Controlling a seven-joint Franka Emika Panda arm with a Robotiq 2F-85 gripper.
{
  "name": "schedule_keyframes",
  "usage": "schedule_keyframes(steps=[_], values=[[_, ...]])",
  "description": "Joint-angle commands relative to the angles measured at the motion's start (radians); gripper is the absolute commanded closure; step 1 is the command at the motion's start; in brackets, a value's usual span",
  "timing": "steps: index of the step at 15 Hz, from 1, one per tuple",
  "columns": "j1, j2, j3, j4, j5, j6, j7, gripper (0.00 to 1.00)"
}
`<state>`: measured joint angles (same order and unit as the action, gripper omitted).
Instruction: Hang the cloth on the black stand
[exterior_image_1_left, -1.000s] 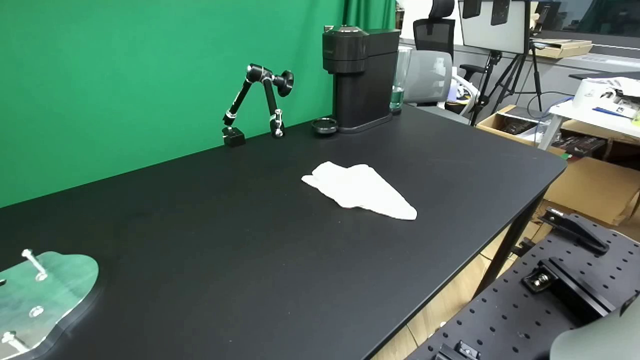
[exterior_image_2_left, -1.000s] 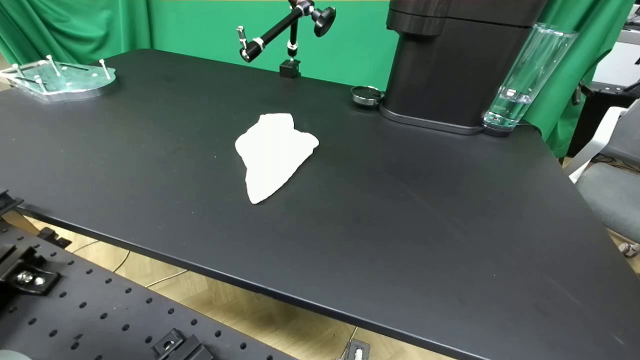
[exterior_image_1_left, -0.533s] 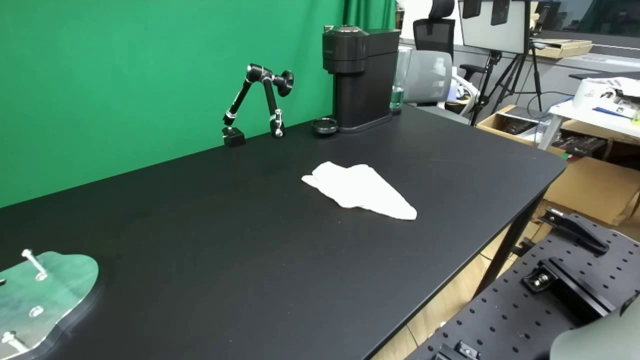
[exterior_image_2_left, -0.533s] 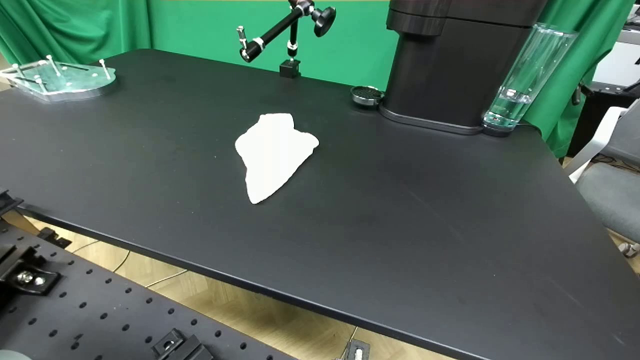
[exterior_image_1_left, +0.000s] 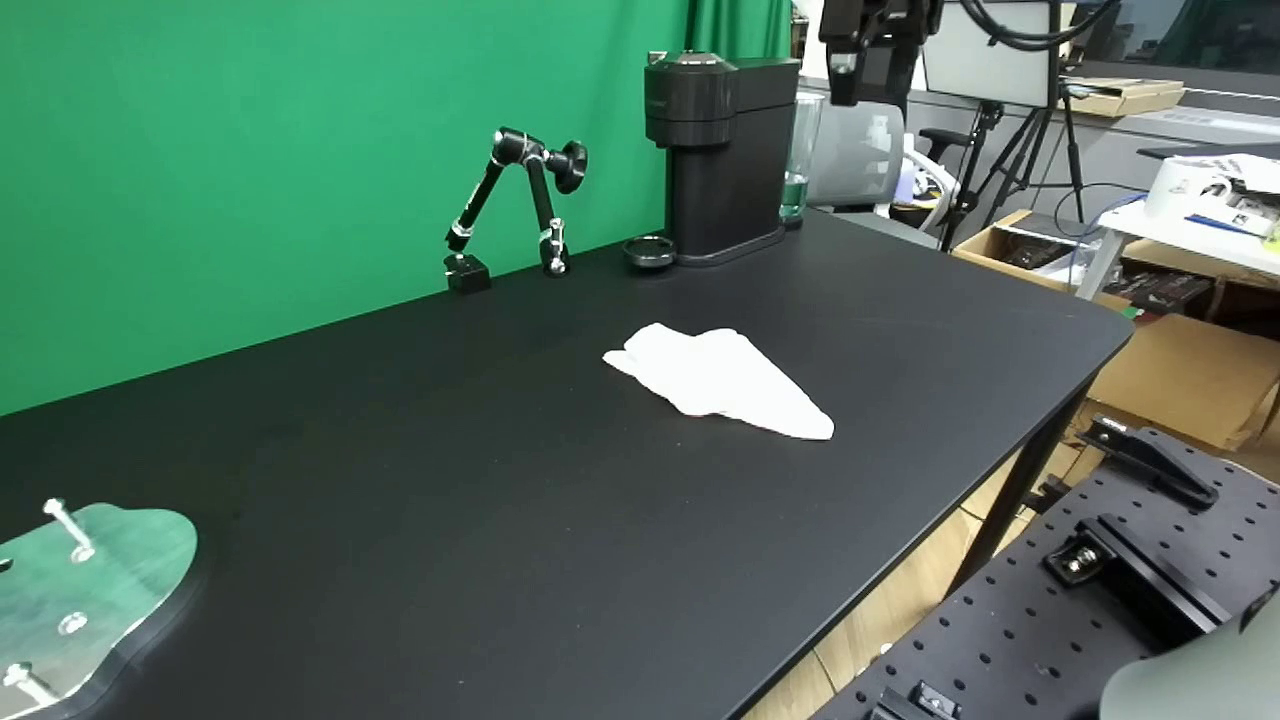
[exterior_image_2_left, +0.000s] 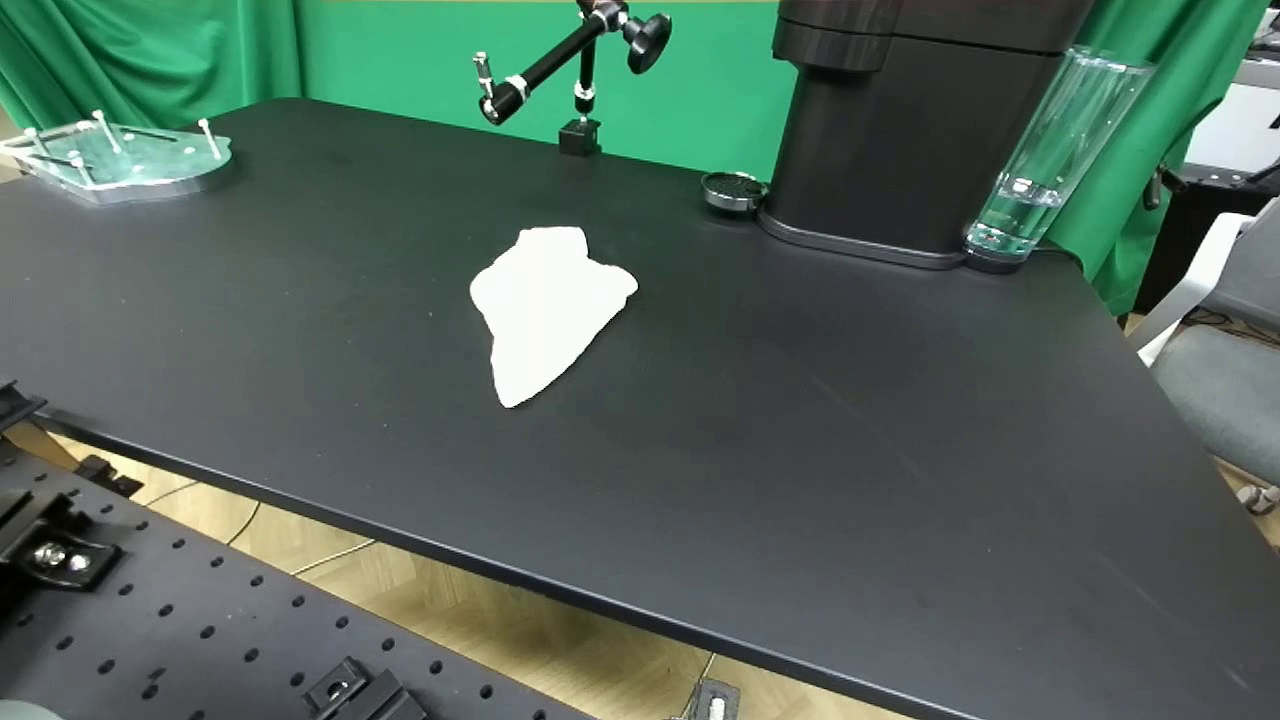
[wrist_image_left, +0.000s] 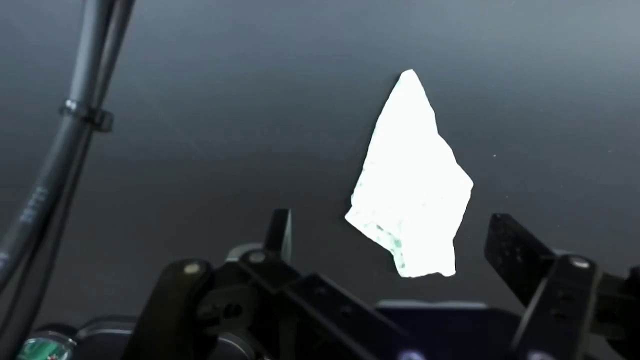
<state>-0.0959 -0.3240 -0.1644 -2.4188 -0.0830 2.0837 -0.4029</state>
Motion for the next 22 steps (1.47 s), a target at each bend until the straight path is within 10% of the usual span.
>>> schedule_keyframes(steps=[1, 22], values=[[0.032, 0.019, 0.047, -0.117, -0.027, 0.231, 0.05, 0.0], [0.049, 0.398, 0.11, -0.212, -0.029, 0.671, 0.121, 0.0]])
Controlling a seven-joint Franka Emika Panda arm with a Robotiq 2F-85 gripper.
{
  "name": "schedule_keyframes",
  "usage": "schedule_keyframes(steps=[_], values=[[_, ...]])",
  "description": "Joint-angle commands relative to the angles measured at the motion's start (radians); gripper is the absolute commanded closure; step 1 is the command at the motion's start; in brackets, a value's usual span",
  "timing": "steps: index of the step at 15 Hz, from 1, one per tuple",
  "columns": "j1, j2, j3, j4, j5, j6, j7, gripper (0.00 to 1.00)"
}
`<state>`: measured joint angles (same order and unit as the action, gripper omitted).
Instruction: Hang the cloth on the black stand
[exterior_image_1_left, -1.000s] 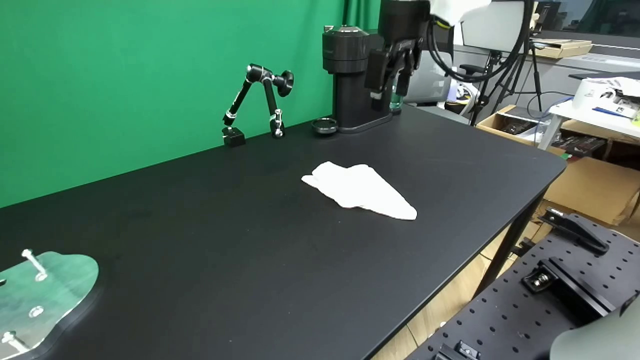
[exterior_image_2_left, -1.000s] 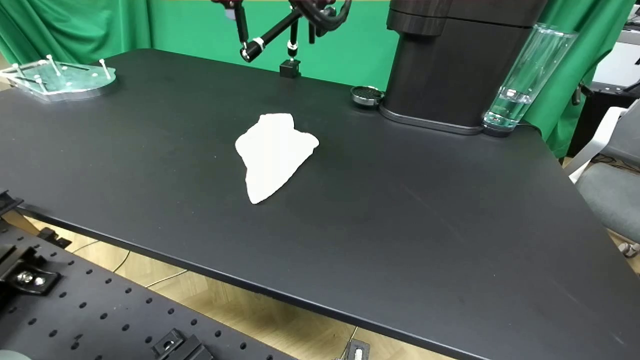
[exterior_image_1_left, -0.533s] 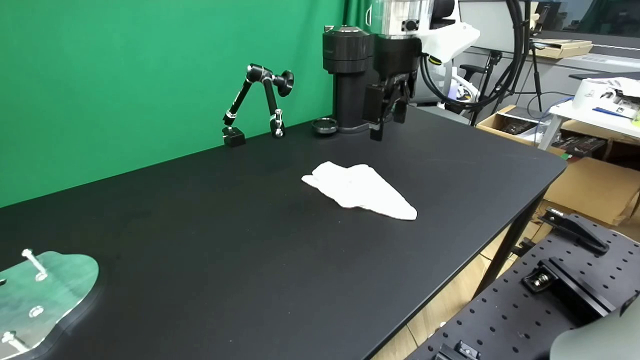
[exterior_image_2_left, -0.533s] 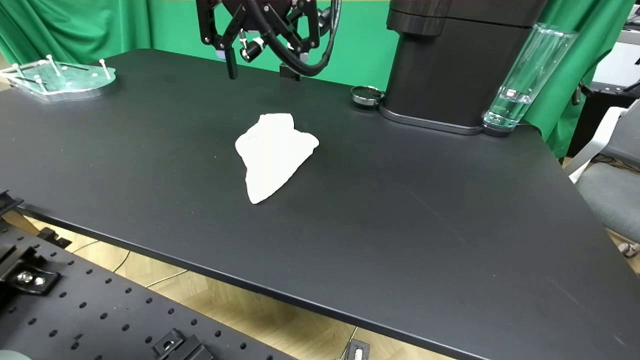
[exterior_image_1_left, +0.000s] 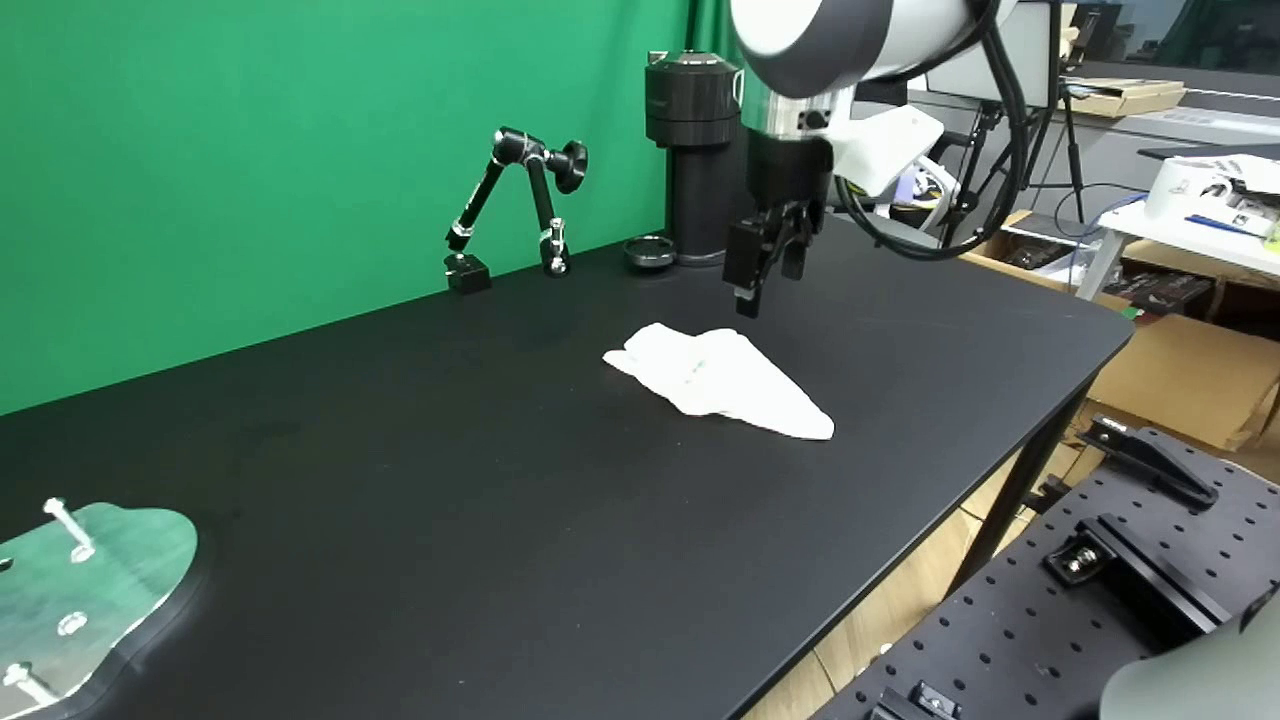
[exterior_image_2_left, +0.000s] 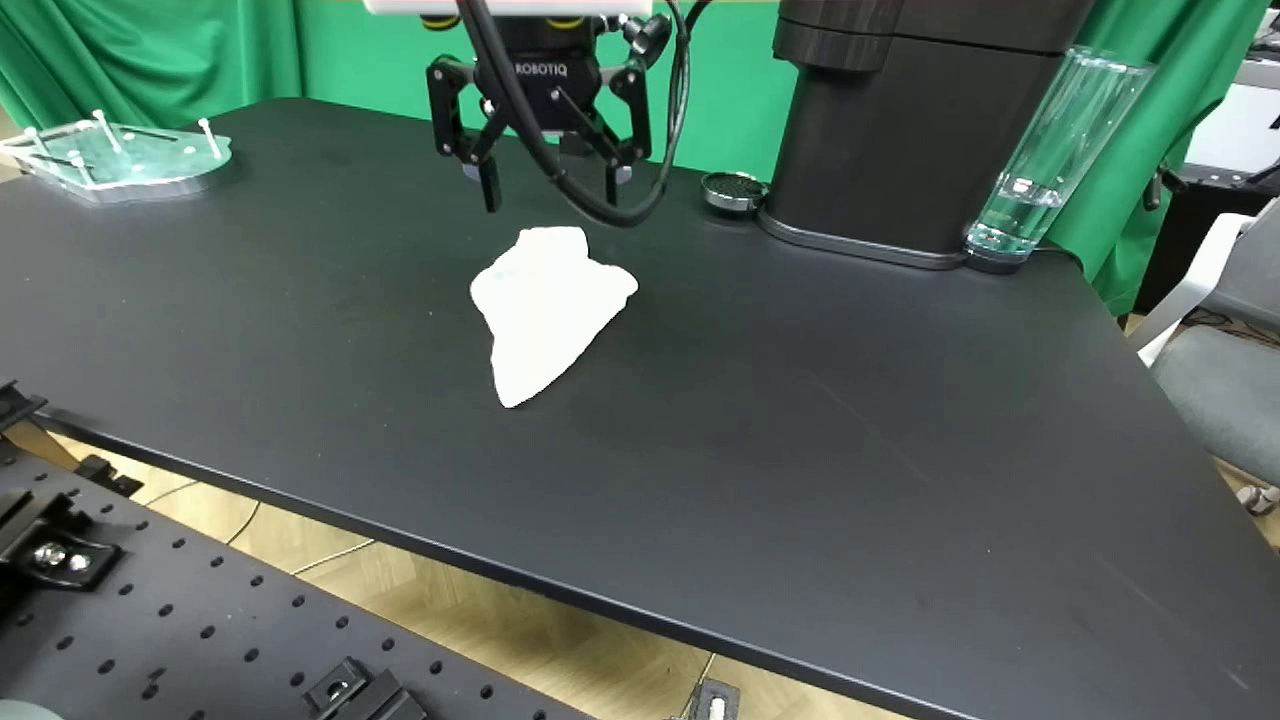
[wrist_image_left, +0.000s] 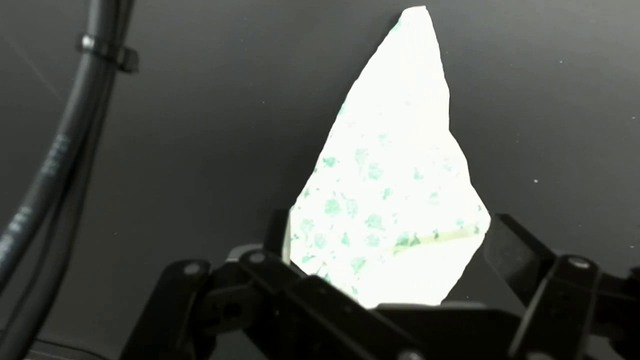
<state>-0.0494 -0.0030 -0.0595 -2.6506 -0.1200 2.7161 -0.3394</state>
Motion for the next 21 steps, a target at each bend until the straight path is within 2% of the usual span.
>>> schedule_keyframes(steps=[1, 7, 14, 15, 17, 21], values=[[0.005, 0.106, 0.011, 0.027, 0.021, 0.049, 0.071, 0.0], [0.0, 0.236, 0.046, 0.085, 0.089, 0.102, 0.099, 0.0], [0.017, 0.339, 0.015, 0.17, 0.047, 0.153, 0.168, 0.0], [0.018, 0.35, 0.012, 0.178, 0.045, 0.157, 0.173, 0.22], [0.018, 0.368, 0.009, 0.188, 0.048, 0.168, 0.179, 0.32], [0.01, 0.379, 0.02, 0.196, 0.063, 0.174, 0.181, 0.62]])
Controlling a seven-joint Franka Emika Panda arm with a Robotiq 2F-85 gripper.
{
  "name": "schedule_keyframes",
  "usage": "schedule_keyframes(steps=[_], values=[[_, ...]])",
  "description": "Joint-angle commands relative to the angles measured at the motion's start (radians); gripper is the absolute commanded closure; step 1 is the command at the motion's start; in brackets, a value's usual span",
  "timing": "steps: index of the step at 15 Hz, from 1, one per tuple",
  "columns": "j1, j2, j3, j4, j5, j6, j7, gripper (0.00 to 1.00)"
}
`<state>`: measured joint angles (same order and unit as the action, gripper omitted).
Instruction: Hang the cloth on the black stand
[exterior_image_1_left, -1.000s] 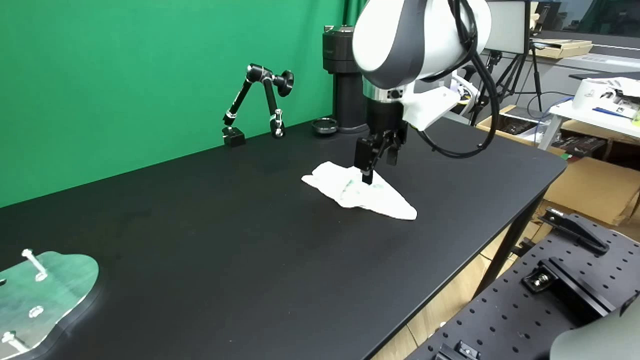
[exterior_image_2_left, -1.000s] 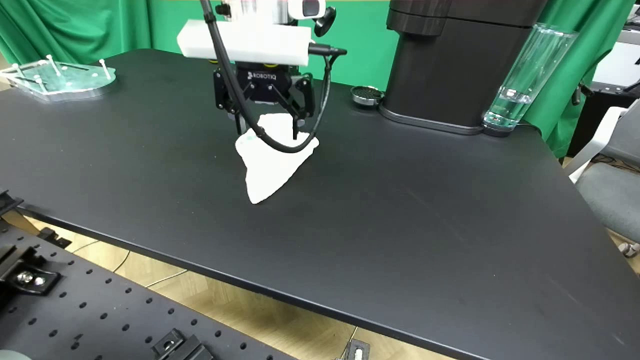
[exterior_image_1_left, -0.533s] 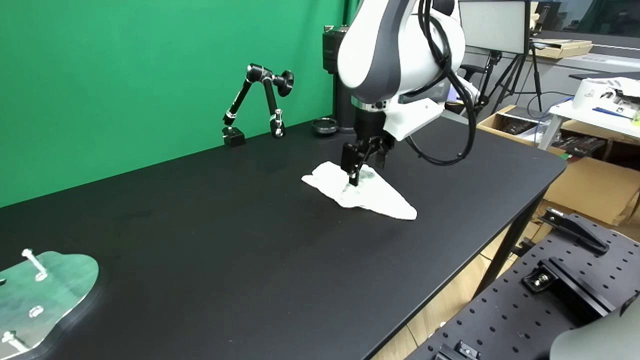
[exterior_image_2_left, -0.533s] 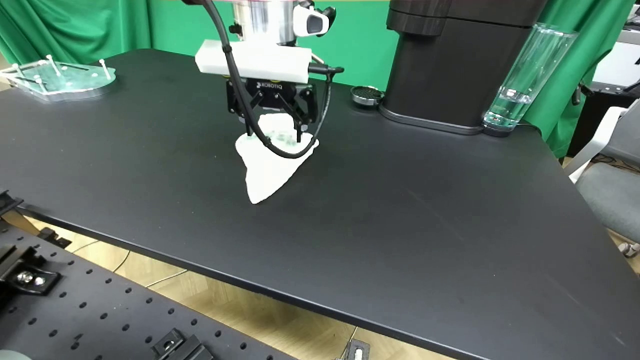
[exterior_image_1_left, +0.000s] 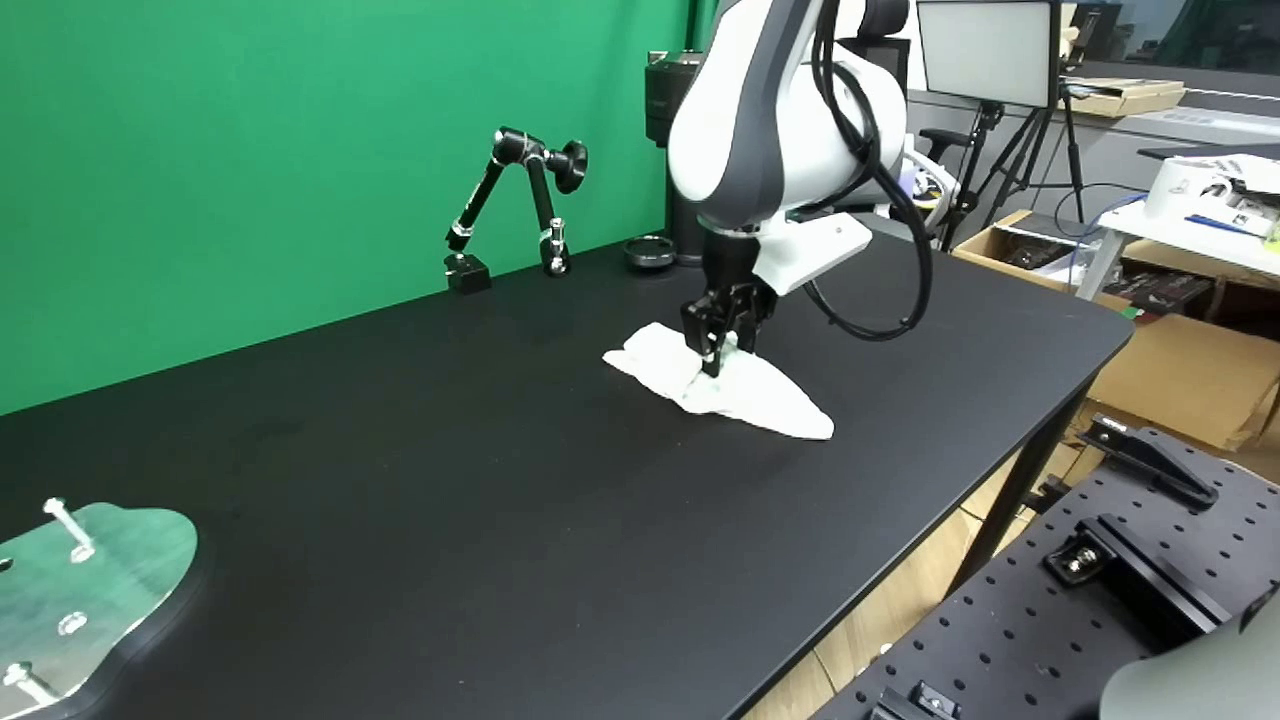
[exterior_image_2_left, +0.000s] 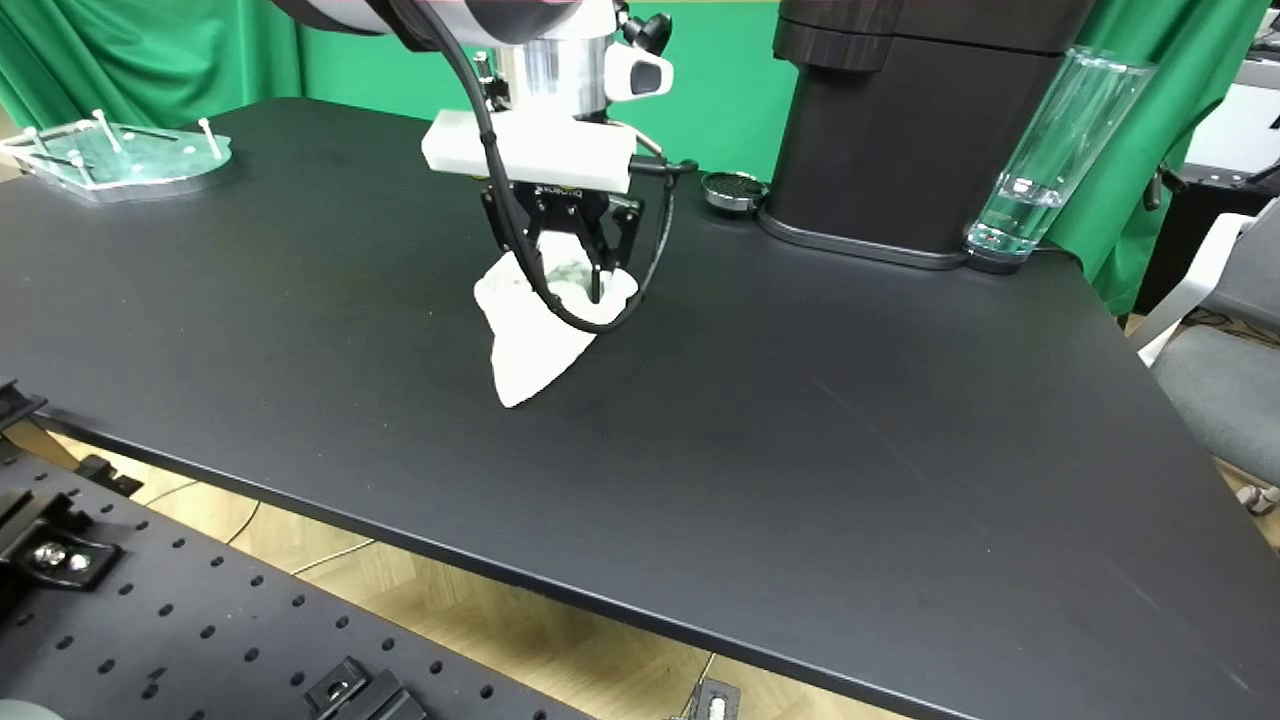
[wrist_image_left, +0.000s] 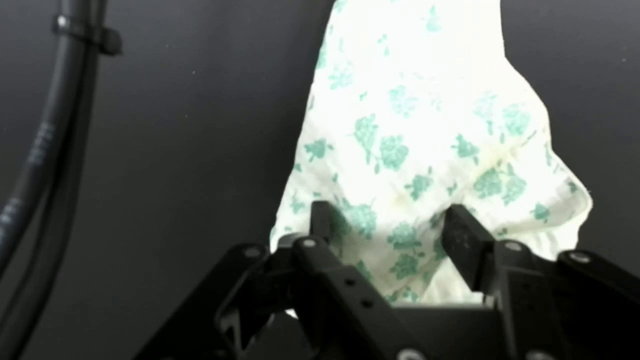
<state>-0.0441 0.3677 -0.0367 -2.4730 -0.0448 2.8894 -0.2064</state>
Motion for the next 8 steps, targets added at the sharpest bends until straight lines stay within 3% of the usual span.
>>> schedule_keyframes(steps=[1, 5, 8], values=[[0.005, 0.004, -0.002, 0.017, -0.011, 0.0, 0.05, 0.68], [0.013, -0.028, -0.006, 0.012, -0.017, -0.005, 0.06, 0.96], [0.025, -0.072, -0.014, 0.014, -0.025, -0.031, 0.072, 1.0]])
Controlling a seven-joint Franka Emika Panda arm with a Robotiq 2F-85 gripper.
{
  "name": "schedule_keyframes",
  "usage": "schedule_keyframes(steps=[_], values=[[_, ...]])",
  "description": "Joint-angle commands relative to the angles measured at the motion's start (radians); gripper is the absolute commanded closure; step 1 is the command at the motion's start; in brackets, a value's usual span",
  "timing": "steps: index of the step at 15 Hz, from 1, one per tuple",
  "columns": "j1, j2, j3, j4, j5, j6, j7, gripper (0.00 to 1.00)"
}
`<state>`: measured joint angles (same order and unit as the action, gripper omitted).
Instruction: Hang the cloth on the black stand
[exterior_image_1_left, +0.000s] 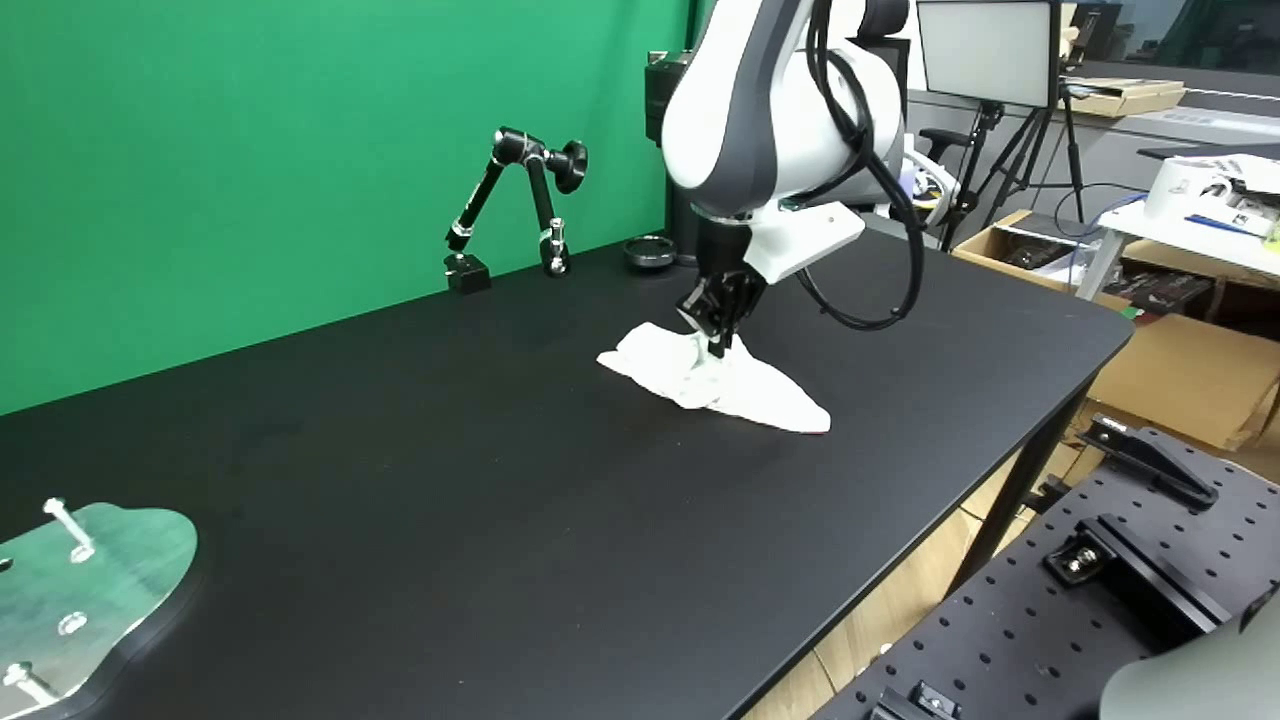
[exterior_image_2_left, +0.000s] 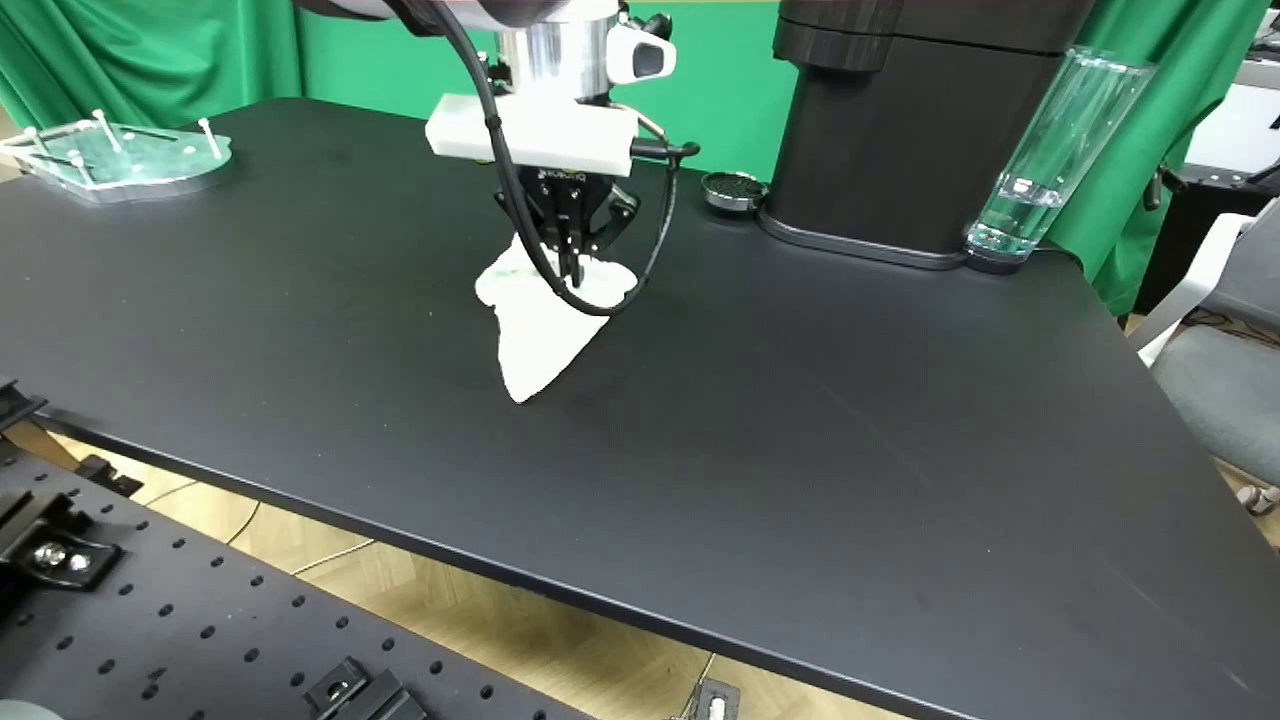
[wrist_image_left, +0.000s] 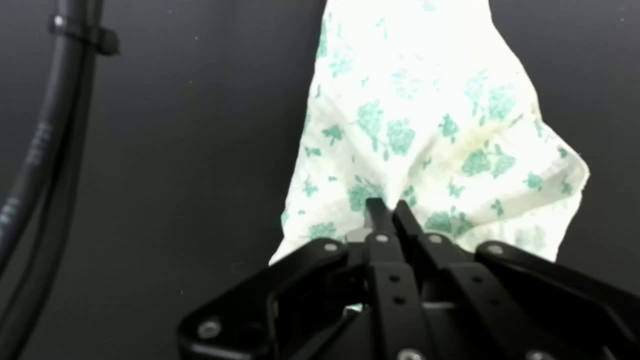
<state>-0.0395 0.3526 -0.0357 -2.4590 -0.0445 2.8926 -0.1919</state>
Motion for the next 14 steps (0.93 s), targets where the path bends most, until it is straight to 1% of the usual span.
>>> schedule_keyframes(steps=[1, 4, 6, 8, 10, 11, 14], values=[[0.026, -0.078, -0.02, 0.005, -0.03, -0.049, 0.065, 1.0], [0.039, -0.14, -0.027, 0.04, -0.052, -0.115, 0.086, 1.0], [0.041, -0.176, -0.017, 0.092, -0.06, -0.198, 0.087, 1.0], [0.043, -0.196, 0.0, 0.17, -0.055, -0.309, 0.078, 1.0], [0.051, -0.194, 0.022, 0.252, -0.035, -0.386, 0.079, 1.0], [0.061, -0.201, 0.032, 0.288, -0.038, -0.417, 0.095, 1.0], [0.094, -0.167, 0.072, 0.413, -0.023, -0.472, 0.133, 1.0]])
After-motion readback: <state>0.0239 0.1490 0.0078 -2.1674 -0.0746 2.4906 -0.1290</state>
